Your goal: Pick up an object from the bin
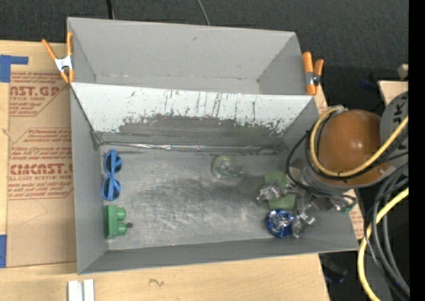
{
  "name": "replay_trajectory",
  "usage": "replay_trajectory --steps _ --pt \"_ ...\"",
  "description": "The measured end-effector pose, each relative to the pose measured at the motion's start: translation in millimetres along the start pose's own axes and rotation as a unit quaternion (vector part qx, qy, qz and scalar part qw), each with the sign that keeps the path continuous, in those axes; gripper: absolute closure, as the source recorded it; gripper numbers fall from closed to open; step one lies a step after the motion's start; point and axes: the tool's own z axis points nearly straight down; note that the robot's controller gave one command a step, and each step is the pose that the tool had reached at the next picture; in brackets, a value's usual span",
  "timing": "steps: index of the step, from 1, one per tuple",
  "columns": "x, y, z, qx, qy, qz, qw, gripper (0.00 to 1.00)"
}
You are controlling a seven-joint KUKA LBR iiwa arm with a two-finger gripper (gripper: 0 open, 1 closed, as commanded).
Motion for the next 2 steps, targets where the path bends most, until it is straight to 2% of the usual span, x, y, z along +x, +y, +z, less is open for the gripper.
replay_trajectory --steps 1,2 --pt "0.8 1.2 0.3 -0.002 0.0006 0.001 1.0000 1.00" --pt "-10.8 7.1 -150.4 -0.003 0.0057 -0.027 0.9996 1.00"
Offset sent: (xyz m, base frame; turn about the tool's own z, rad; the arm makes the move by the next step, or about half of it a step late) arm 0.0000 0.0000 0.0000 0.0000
